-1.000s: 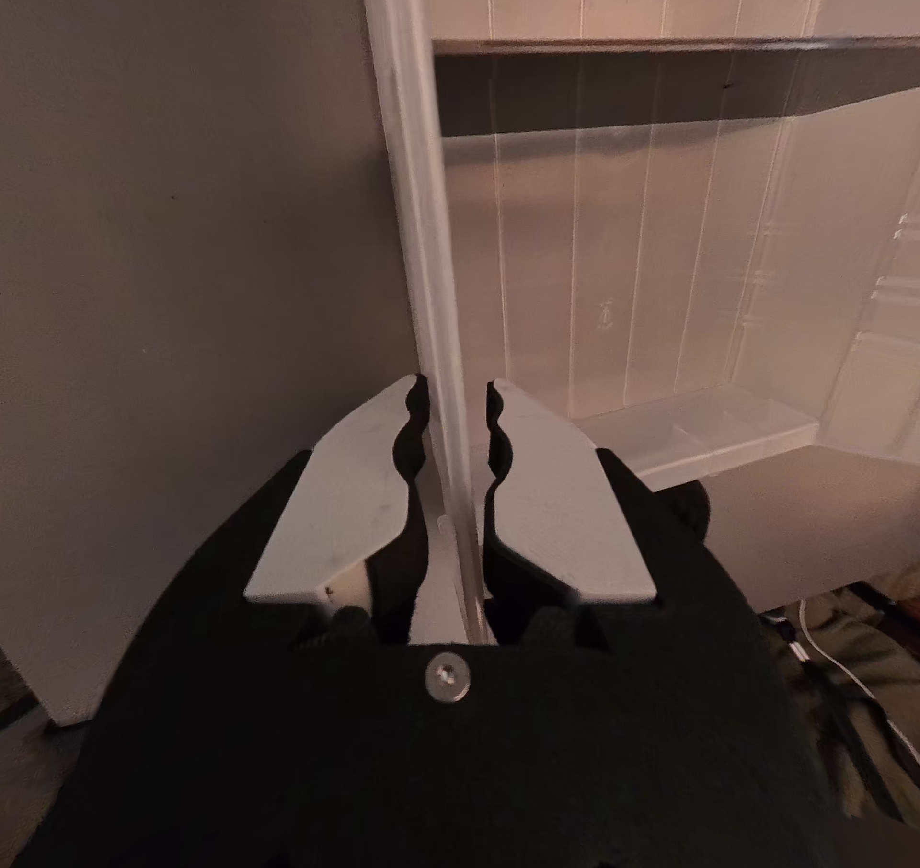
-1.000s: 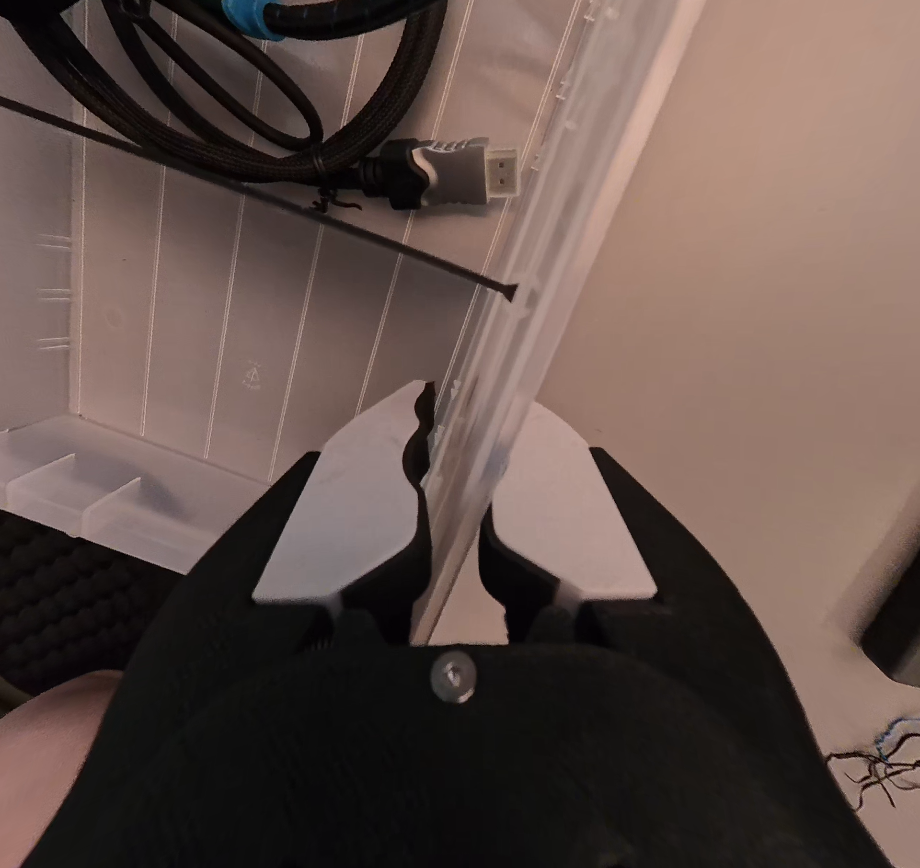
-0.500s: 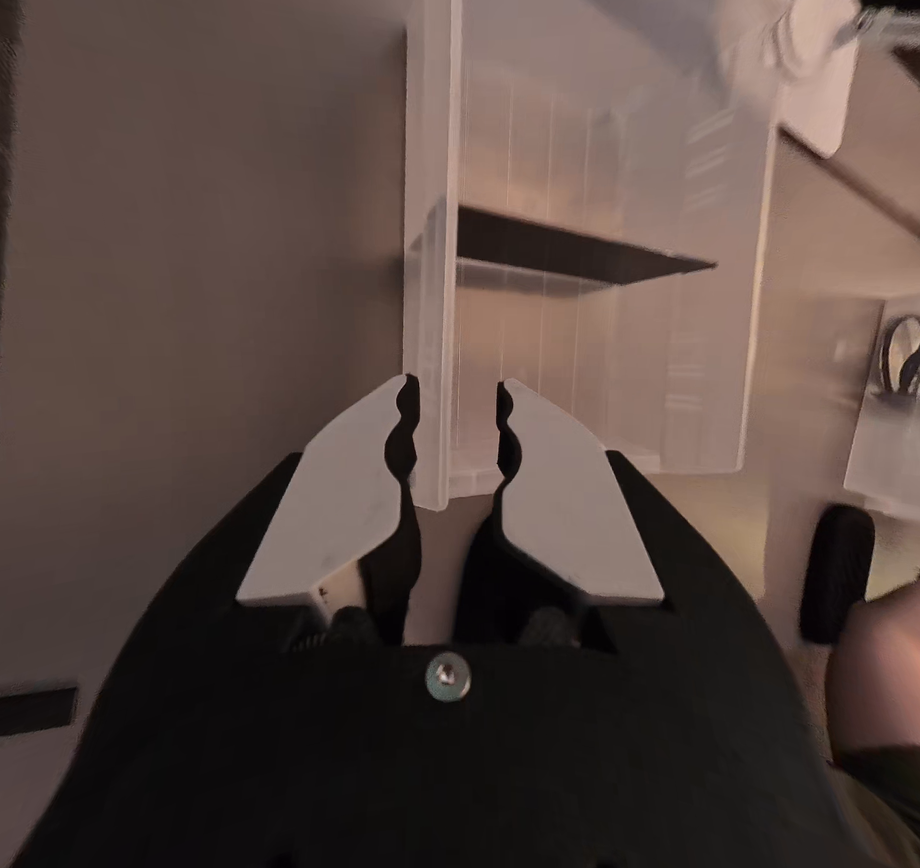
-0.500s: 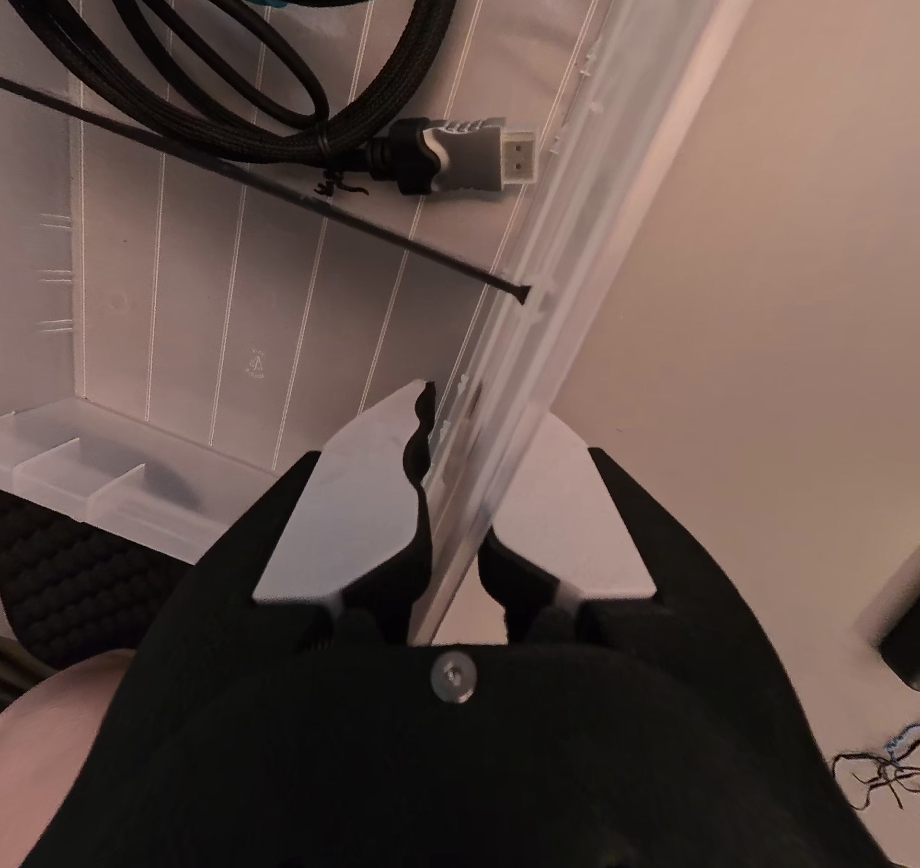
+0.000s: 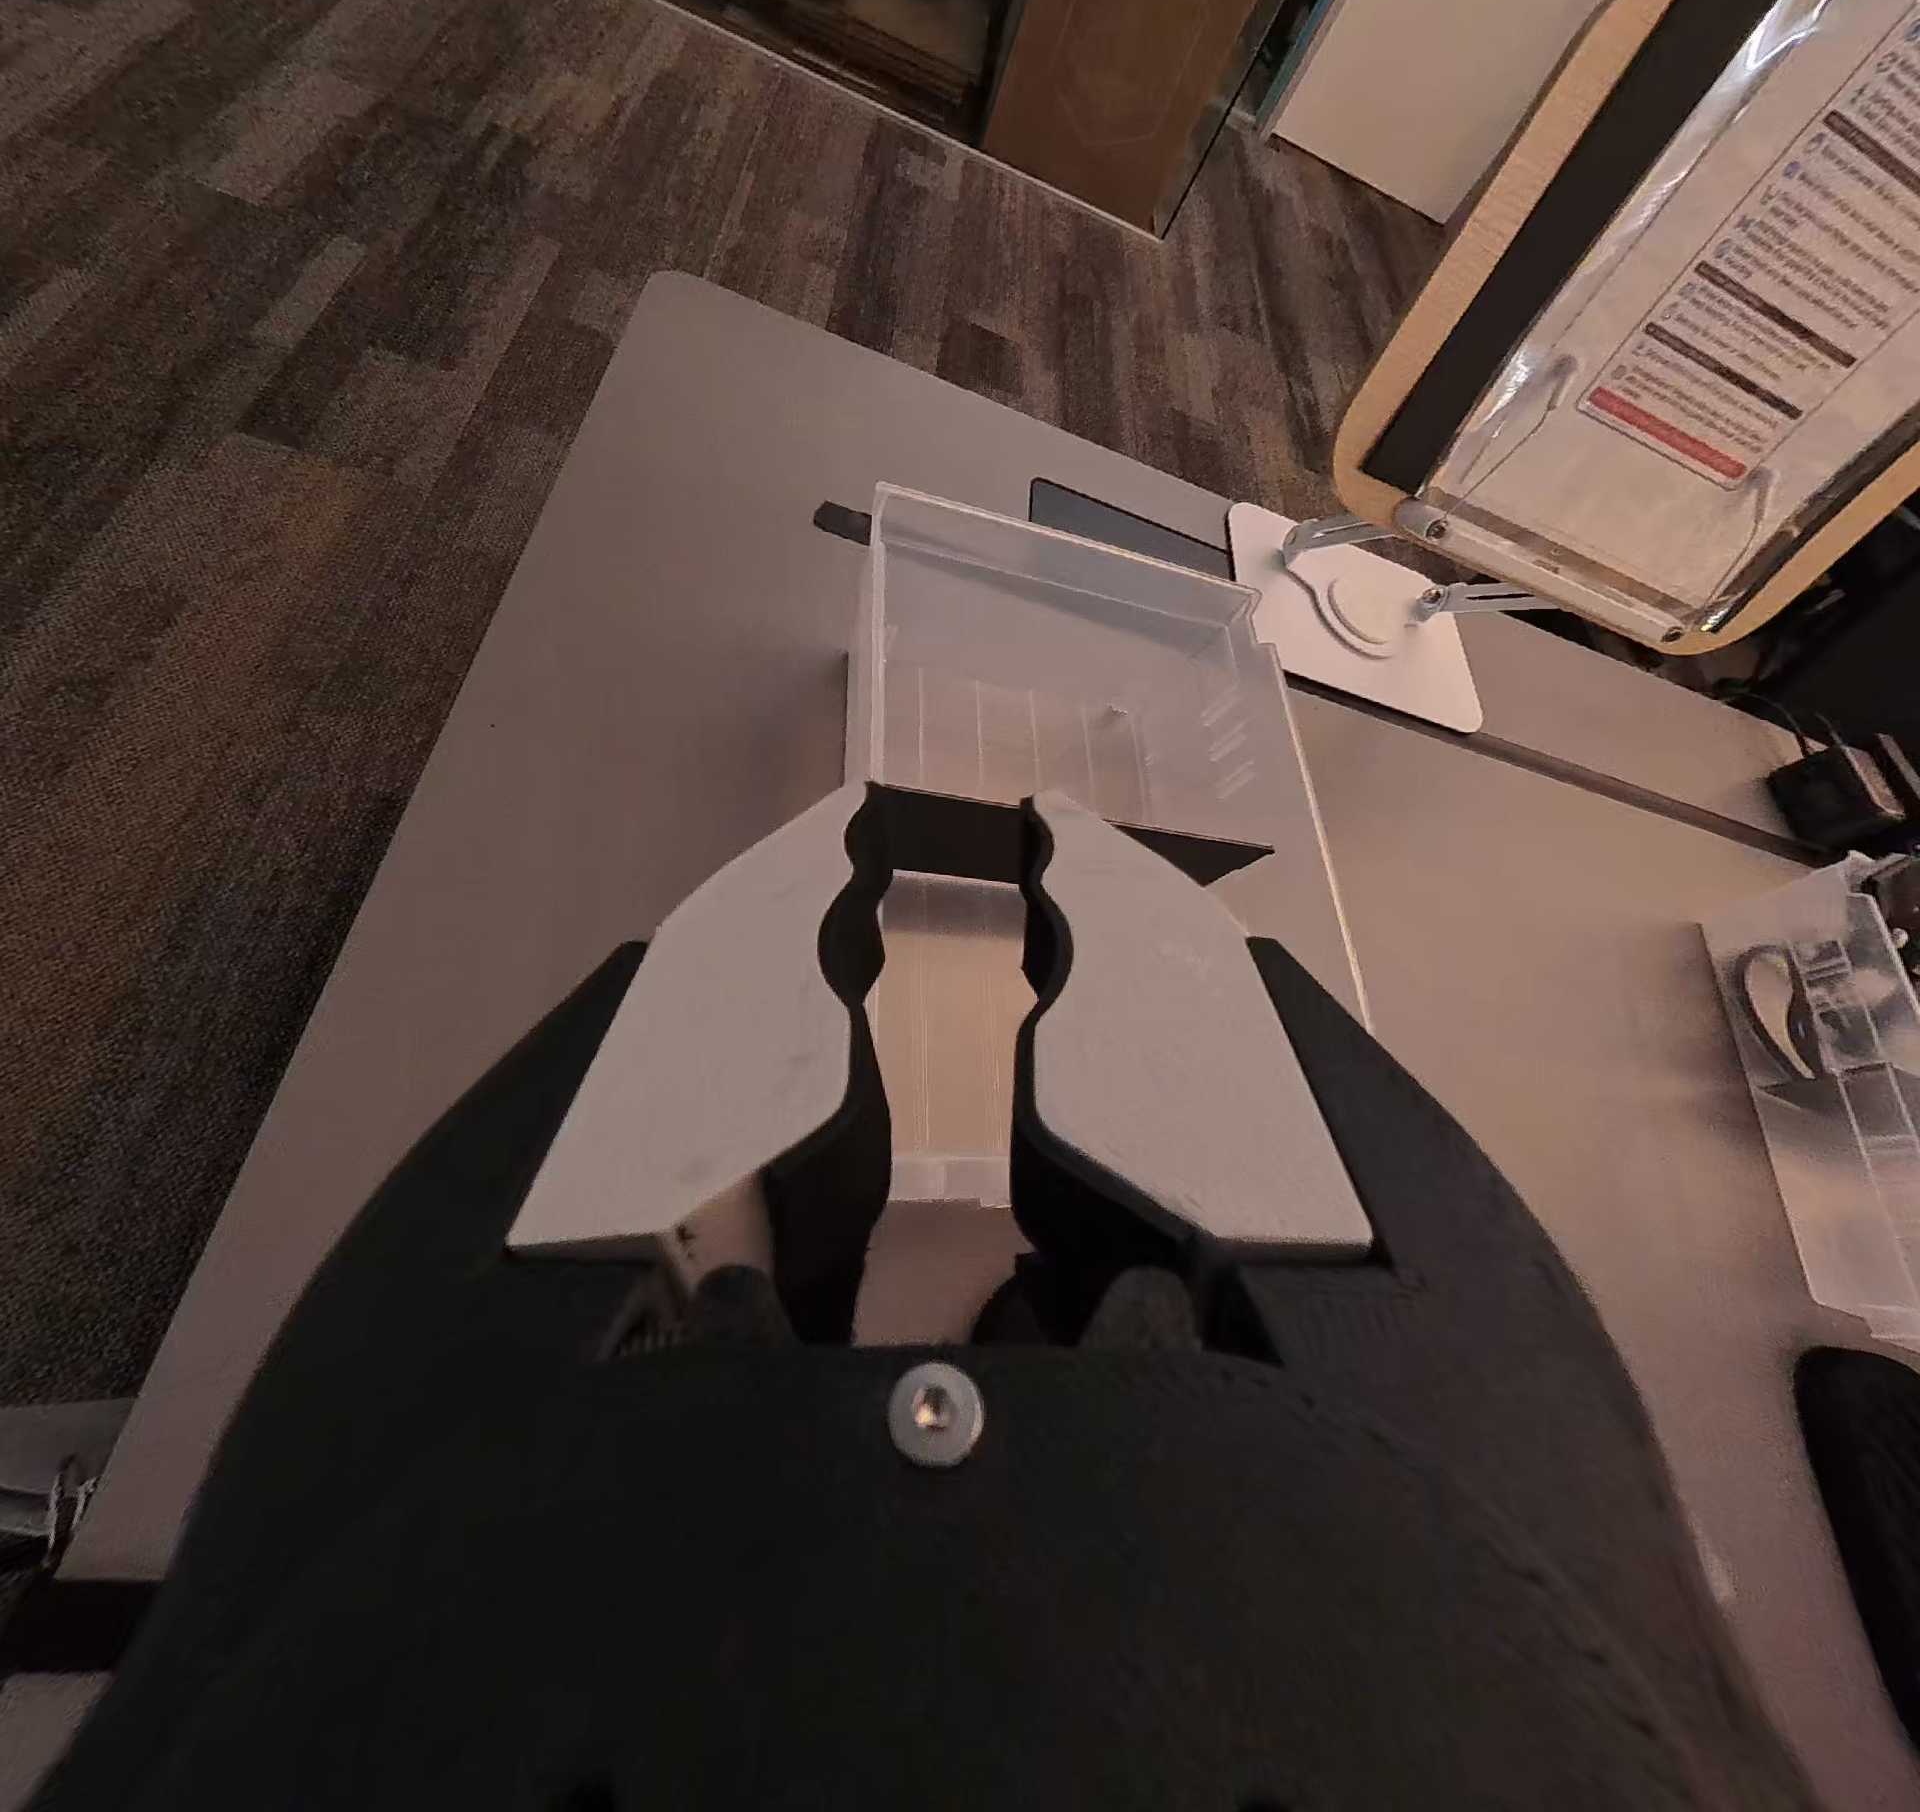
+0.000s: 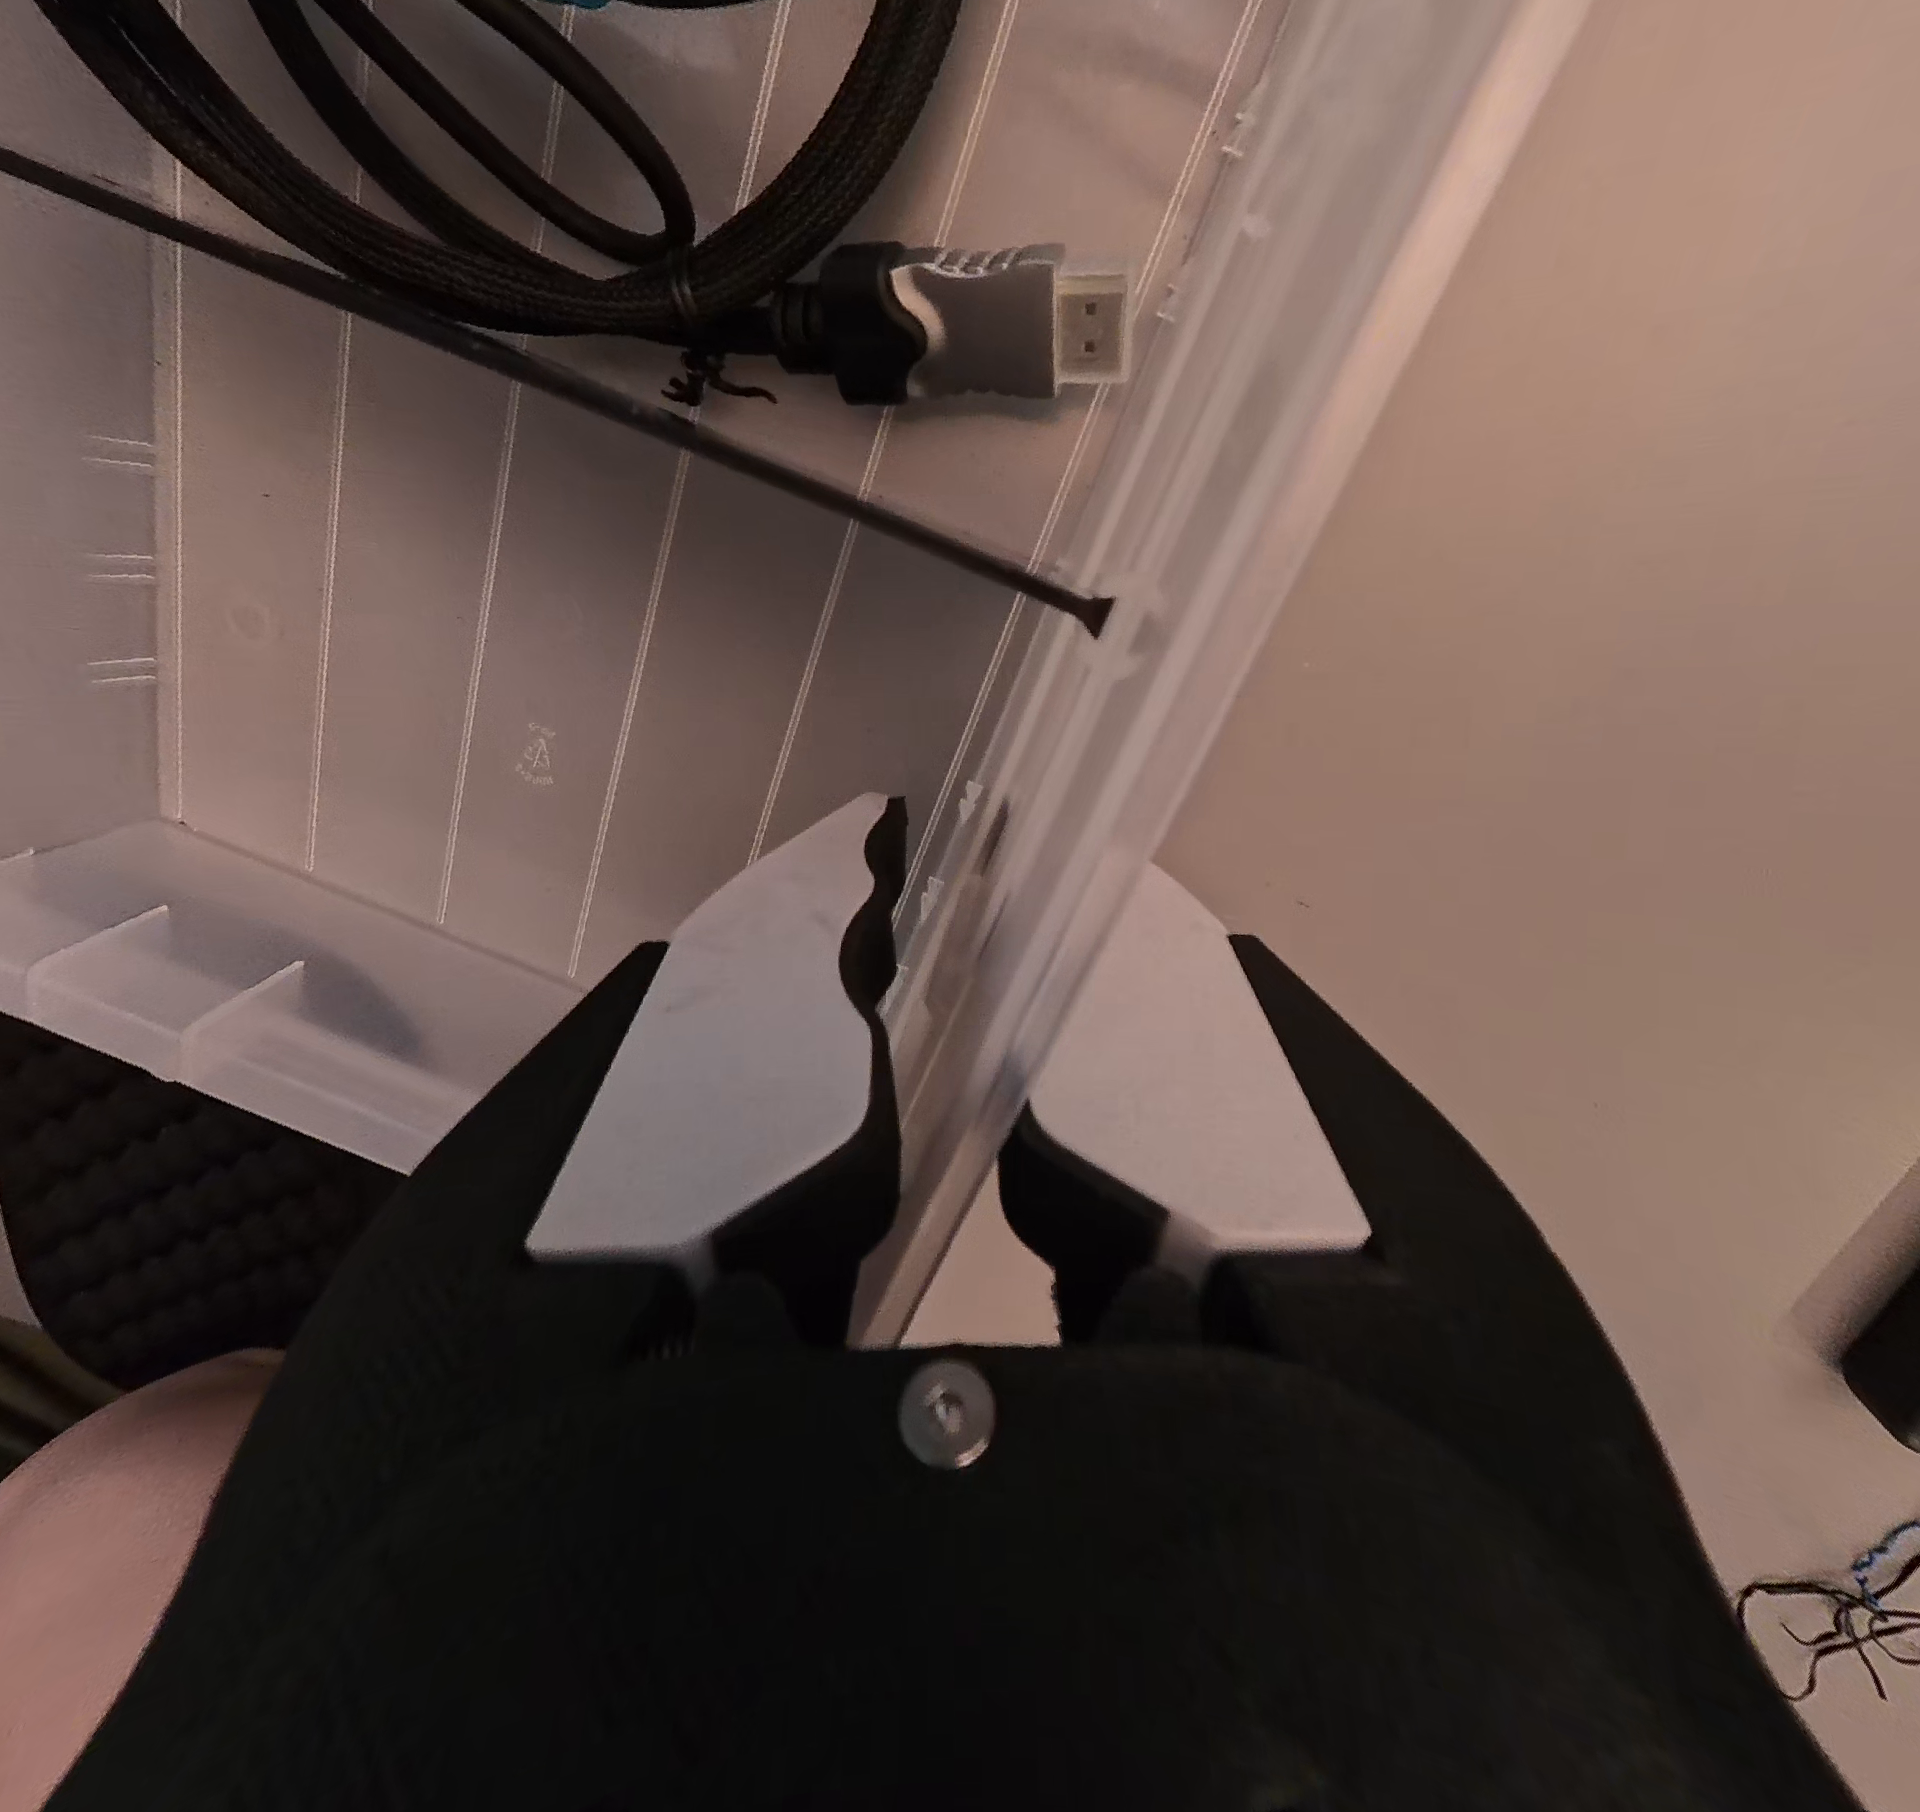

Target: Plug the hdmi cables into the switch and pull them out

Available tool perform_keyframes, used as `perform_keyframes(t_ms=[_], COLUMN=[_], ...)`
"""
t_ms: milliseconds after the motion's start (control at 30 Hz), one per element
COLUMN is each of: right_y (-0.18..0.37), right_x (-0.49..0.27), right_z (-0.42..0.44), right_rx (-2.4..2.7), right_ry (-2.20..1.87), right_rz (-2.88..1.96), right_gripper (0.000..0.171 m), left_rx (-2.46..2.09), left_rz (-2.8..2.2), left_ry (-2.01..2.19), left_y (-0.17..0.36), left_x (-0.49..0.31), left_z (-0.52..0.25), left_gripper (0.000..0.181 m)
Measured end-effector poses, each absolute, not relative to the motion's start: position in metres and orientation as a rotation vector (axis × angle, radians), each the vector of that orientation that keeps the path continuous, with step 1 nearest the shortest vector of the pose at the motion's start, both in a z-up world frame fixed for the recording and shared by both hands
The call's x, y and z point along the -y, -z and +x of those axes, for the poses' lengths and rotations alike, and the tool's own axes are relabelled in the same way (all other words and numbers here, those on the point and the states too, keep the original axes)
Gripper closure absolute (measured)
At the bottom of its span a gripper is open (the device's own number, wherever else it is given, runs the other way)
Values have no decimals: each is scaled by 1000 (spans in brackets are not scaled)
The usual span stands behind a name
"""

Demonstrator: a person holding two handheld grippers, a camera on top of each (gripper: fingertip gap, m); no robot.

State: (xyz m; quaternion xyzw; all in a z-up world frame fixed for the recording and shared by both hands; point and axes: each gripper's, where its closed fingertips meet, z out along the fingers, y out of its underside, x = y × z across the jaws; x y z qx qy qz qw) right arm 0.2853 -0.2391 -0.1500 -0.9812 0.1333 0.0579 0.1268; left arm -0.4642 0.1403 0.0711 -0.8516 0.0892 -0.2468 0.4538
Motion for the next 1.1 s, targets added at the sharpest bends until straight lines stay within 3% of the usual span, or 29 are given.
perform_keyframes(t_ms=[1100], right_y=[151], right_x=[239], right_z=[283], right_rx=[-387], right_ry=[-174], right_rz=[-2866], right_gripper=[153], left_rx=[-284], left_rz=[-2071], left_ry=[590], left_y=[-85], left_x=[-124], left_z=[-455], left_gripper=[158])
